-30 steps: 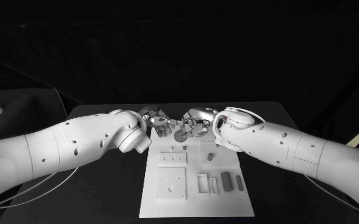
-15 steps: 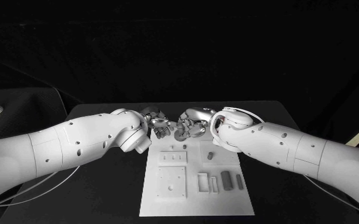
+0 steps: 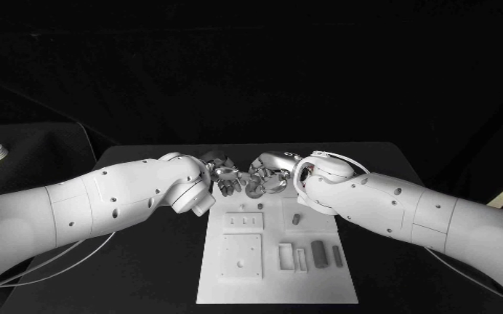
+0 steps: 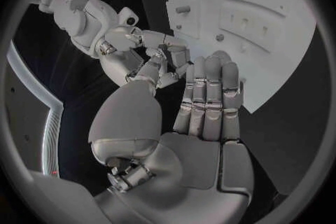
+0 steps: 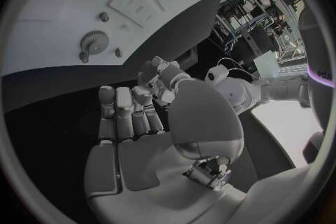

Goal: Assemble the parts on the task board

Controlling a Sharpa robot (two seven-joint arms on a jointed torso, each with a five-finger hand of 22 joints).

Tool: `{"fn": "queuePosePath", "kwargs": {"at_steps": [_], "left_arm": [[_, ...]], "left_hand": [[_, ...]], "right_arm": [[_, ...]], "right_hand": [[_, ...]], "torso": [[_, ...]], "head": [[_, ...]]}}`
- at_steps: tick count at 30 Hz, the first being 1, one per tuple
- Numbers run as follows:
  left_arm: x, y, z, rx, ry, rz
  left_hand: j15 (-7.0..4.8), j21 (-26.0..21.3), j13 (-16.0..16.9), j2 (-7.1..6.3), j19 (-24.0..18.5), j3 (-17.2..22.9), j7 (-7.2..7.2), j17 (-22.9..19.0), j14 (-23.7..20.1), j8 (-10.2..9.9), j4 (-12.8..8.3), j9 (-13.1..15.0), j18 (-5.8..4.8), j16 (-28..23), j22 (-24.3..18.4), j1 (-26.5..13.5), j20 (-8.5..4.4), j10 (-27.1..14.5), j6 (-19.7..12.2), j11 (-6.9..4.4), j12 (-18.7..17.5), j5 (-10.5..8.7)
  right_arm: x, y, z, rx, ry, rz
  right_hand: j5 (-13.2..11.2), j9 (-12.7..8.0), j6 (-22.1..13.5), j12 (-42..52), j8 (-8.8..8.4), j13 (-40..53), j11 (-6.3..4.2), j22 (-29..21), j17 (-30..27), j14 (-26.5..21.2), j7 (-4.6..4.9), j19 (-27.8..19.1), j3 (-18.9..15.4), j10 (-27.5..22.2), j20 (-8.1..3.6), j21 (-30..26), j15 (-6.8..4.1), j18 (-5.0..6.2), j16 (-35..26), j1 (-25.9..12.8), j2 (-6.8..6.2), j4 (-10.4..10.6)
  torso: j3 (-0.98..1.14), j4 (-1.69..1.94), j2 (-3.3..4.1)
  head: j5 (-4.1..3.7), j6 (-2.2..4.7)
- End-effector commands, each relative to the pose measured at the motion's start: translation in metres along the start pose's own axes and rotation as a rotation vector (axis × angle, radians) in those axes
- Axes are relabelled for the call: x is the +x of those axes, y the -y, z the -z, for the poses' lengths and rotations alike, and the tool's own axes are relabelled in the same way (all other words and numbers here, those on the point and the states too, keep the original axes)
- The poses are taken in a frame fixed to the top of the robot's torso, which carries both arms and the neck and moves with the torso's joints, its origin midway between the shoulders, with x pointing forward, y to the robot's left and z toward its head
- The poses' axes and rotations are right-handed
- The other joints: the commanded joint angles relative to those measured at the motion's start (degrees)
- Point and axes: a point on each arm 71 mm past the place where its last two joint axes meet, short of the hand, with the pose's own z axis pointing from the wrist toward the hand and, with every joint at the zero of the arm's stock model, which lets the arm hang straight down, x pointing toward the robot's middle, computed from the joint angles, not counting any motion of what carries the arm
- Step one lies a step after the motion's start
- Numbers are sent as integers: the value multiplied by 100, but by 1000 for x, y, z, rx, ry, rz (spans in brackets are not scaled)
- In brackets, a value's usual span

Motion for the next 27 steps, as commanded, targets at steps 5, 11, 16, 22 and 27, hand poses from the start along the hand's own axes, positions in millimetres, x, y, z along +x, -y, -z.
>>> {"fn": "queuePosePath", "kwargs": {"at_steps": [5,11,16,22,27], "left_arm": [[3,1,-1,-11,-22,-21],[4,2,-1,-10,-31,-31],[5,2,-1,-11,-31,-32],[5,2,-1,-10,-27,-31],[4,2,-1,-11,-22,-30]], "left_hand": [[-24,55,29,61,44,11,-14,37,44,24,56,-3,82,69,14,14,-28,88,108,-30,66,38],[-36,72,40,82,64,32,-20,55,62,33,49,-2,89,88,19,59,-37,111,135,-40,79,40],[-39,76,44,82,69,36,-22,60,68,37,45,-1,91,94,21,70,-39,121,144,-43,84,40],[-51,97,59,99,94,51,-29,81,94,51,39,2,96,119,28,108,-47,156,182,-55,104,40],[-60,113,70,126,114,66,-34,98,112,62,32,4,99,137,33,143,-52,183,213,-64,119,41]], "right_arm": [[1,-3,-1,-6,0,10],[1,-5,-1,-10,-1,15],[1,-6,-2,-10,-5,24],[2,-8,-3,-13,-6,35],[2,-9,-3,-16,-9,40]], "right_hand": [[-9,6,157,26,25,-10,-24,-9,-7,48,147,33,8,28,-15,243,-8,-22,19,12,-6,-16],[-9,6,158,27,24,-10,-25,-9,-7,49,149,34,8,29,-15,244,-8,-22,20,10,-6,-15],[-8,6,160,27,24,-10,-25,-9,-7,50,151,35,8,29,-15,245,-9,-22,21,8,-5,-14],[-8,6,163,28,24,-10,-26,-9,-7,51,152,36,10,30,-16,246,-9,-22,22,6,-2,-12],[-8,6,166,29,24,-10,-26,-10,-7,52,154,36,10,30,-16,247,-10,-22,23,4,-1,-10]], "torso": [[3,0,5],[4,1,8],[4,-1,10],[8,-1,11],[7,4,14]], "head": [[2,-15],[23,-7],[36,-3],[72,-6],[78,2]]}}
